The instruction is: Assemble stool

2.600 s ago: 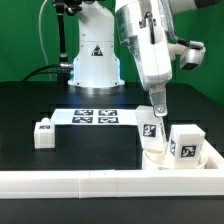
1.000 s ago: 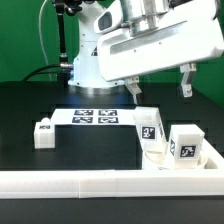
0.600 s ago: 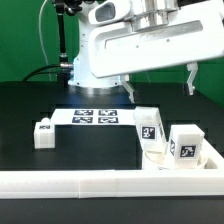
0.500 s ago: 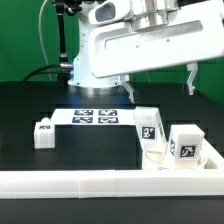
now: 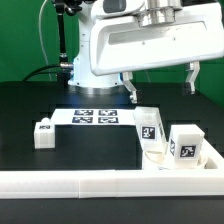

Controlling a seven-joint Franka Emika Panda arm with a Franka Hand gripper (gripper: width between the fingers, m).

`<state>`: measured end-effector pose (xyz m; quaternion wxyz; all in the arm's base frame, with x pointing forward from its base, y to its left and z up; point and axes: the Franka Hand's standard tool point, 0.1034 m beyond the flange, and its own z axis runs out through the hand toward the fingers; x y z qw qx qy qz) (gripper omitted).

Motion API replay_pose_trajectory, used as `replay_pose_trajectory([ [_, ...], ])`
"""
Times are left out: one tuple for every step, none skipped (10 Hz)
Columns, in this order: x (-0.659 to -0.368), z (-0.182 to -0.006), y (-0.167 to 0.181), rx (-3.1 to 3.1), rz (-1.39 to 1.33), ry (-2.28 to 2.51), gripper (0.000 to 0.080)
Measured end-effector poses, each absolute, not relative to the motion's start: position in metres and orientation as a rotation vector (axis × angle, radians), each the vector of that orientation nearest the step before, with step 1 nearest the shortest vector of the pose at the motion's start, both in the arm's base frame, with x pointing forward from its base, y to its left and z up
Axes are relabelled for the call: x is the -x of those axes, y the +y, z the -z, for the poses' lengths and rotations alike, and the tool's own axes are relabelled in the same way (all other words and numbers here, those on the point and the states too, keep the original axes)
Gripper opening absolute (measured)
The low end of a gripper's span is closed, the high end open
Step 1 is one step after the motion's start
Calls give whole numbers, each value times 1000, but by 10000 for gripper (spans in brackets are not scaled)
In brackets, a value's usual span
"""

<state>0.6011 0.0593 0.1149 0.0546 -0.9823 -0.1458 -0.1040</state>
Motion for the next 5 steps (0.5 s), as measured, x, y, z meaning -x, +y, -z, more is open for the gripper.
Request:
replay_pose_trajectory([
  [-604,-114,60,2972,301,-590,648],
  [-606,-111,59,2946,293,-746,648],
  [-607,-110,58,2916,299,-886,648],
  [-607,-110,57,2905,303,-947,648],
  [-607,-110,55,2879,303,-1068,648],
])
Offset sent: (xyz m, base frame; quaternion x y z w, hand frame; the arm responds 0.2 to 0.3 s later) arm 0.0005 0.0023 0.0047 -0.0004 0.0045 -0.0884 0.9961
